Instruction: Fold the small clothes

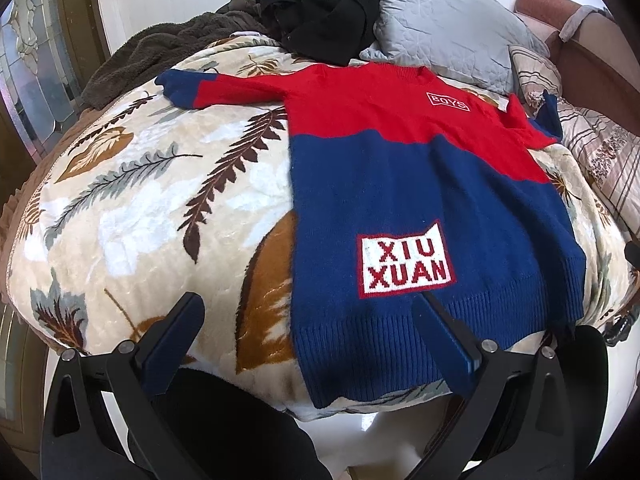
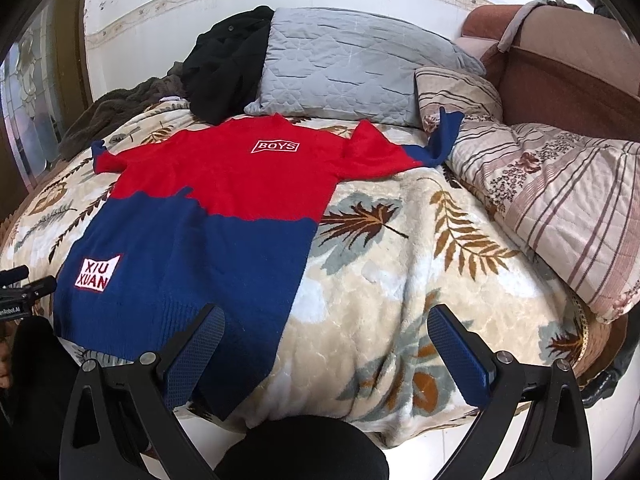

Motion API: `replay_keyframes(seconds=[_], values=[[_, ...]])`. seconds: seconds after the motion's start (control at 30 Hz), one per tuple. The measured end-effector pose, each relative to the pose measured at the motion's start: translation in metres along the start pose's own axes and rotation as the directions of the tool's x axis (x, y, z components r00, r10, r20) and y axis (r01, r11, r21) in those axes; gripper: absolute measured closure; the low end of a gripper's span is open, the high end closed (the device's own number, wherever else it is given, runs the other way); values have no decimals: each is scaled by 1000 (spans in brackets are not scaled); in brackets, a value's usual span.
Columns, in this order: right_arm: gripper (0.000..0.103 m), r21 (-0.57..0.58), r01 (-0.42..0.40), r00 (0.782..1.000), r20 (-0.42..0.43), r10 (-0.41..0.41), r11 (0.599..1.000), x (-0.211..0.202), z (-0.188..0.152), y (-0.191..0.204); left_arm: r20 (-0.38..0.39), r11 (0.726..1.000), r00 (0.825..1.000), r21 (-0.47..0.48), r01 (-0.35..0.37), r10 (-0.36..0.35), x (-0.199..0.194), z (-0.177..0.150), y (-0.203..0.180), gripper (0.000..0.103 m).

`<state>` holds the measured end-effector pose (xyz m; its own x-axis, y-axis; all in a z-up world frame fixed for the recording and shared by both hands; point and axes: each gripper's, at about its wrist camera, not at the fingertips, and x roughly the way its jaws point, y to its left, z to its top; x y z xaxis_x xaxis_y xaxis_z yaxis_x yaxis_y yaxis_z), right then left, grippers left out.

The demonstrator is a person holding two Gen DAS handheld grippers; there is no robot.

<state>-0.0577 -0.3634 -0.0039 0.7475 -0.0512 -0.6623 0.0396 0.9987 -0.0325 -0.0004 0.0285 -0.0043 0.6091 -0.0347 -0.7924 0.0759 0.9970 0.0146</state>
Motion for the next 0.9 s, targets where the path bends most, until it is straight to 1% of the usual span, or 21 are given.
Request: replay_keyframes(seconds=[0.13,0.5,0.57,0.63,0.7,0.77,0.83,0.9], values=[[2,22,-16,1000,-8,17,1000,6,2,-2,-10,1000,1000,-2,-1,1,4,2,1,0],[2,21,-25,999,-27,26,999,18,6,-2,-24,1000,1000,1,2,-2,10,8,1,0],[2,23,-27,999,-29,28,999,20,7,-2,-31,1000,999,-8,12,-12,11,11,4,0],[2,44,-29,999,-30,30,999,22,7,-6,-48,999,999,-40,22,-24,13,14,13,0],[5,84,-50,998,-39,53,995,27,7,-13,-70,996,997,-84,33,-39,17,17,24,0],[10,136,-82,994,-64,91,987,36,5,-21,-94,993,995,-112,34,-44,22,17,31,0],[12,167,-108,989,-84,124,980,46,3,-25,-122,992,991,-116,45,-60,28,15,30,0],[12,197,-139,980,-116,164,970,59,0,-25,-164,990,982,-120,70,-89,36,12,26,0]])
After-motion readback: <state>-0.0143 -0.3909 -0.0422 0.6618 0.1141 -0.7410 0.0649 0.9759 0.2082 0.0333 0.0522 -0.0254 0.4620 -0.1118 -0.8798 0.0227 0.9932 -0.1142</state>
